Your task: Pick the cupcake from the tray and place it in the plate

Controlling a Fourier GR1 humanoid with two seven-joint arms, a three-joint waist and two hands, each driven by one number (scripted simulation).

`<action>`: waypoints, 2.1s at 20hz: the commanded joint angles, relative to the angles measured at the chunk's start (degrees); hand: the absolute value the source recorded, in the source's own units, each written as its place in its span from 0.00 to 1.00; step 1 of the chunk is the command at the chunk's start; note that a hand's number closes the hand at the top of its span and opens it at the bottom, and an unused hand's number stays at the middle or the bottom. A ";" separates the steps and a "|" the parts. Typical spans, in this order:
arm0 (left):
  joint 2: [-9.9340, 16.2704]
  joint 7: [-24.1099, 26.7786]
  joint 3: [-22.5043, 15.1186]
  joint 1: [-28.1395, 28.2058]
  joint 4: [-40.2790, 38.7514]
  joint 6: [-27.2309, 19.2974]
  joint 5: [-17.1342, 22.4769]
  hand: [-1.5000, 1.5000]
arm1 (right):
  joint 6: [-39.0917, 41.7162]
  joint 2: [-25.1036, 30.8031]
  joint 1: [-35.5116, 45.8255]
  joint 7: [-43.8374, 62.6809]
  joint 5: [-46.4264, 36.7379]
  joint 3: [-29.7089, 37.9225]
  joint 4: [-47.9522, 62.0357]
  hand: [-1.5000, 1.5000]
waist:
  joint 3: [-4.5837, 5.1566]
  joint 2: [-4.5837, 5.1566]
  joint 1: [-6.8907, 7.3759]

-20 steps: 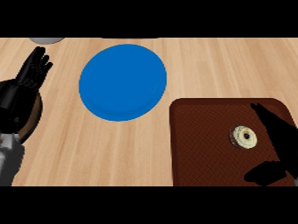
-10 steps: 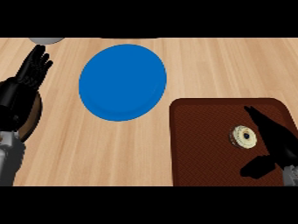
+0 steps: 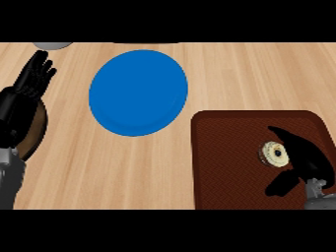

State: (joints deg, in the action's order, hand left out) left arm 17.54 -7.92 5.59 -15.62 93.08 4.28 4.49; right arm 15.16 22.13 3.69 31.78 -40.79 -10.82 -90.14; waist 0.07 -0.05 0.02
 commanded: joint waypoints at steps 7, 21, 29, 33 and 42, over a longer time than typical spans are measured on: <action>0.76 2.36 2.24 -0.13 -2.24 1.05 -0.27 0.50 | -16.46 -1.44 0.73 -5.80 -11.92 -0.20 -1.68 1.00 | -0.05 -0.02 -0.40; -0.82 -4.36 0.58 -0.61 3.03 -1.25 -0.65 0.50 | -10.29 -20.28 -20.49 39.89 -46.62 -23.86 -30.56 1.00 | 0.04 -0.60 -1.03; -1.03 -0.94 0.08 -1.95 -0.78 -0.06 -1.84 0.50 | -9.25 -22.04 -2.93 44.91 -52.95 -39.42 -33.86 1.00 | 0.02 0.05 0.33; -2.01 1.57 0.13 -1.59 -2.25 0.07 -1.80 0.50 | -10.41 -22.01 6.58 47.18 -47.26 -39.15 -32.00 1.00 | 0.04 0.28 0.84; -2.73 -0.07 -1.51 -1.18 -0.14 0.55 -2.11 0.50 | -17.57 -22.07 26.39 47.68 -34.46 -29.02 -14.13 1.00 | 0.02 0.60 2.92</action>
State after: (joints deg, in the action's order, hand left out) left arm 15.78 -8.17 5.07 -16.97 92.66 5.22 3.01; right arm 3.10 0.97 22.07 68.45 -79.98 -42.99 -113.01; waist 0.12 0.27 2.11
